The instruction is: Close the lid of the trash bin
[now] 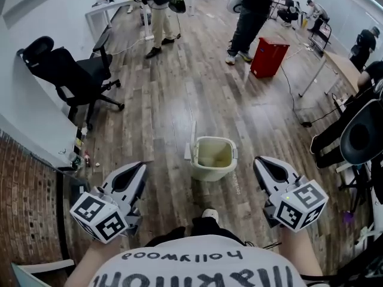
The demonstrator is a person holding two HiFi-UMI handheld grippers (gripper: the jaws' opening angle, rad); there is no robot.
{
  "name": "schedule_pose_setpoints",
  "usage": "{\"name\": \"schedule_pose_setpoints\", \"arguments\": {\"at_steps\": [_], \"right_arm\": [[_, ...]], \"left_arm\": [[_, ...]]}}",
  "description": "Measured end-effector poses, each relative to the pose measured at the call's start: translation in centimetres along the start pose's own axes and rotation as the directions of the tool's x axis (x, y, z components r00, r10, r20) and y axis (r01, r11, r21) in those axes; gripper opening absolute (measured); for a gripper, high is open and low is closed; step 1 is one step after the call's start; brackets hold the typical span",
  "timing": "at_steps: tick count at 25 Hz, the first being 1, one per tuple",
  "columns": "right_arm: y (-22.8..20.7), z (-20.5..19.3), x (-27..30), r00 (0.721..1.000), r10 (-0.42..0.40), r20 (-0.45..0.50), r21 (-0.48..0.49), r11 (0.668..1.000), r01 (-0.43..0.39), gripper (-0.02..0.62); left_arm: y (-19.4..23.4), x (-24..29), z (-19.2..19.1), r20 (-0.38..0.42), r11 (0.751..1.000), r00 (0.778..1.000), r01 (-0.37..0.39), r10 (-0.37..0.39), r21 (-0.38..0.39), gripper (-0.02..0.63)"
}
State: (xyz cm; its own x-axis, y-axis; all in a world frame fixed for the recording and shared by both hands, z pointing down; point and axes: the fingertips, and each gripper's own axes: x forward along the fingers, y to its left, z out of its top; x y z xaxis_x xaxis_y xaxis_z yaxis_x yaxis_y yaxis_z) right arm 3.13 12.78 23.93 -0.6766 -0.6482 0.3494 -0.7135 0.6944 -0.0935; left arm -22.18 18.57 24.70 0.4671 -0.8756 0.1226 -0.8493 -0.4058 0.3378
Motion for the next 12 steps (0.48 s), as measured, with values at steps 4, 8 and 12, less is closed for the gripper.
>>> {"name": "schedule_pose_setpoints", "arguments": {"at_steps": [4,8,12], "right_arm": [[-3.8,-0.1,1.7,0.999,-0.002,-0.051,-0.032,0.999,0.001,0.008],[-6.9,-0.3,3.4,0.996,0.010,-0.085,-0.037,0.999,-0.014,0.008],[-9.2,-0.5,4.6,0.994,0.046,-0.102,-0.045,0.998,-0.051,0.008]], "left_arm": [[0.5,2.9,0.0,0.004,0.999,1.000,-0.025,0.025,-0.047,0.008],[0.3,6.0,0.0,0.005,0.997,0.999,-0.037,0.037,-0.062,0.008],[0.2,8.8,-0.8,-0.013,0.996,0.997,-0.071,0.070,-0.061,0.008]]}}
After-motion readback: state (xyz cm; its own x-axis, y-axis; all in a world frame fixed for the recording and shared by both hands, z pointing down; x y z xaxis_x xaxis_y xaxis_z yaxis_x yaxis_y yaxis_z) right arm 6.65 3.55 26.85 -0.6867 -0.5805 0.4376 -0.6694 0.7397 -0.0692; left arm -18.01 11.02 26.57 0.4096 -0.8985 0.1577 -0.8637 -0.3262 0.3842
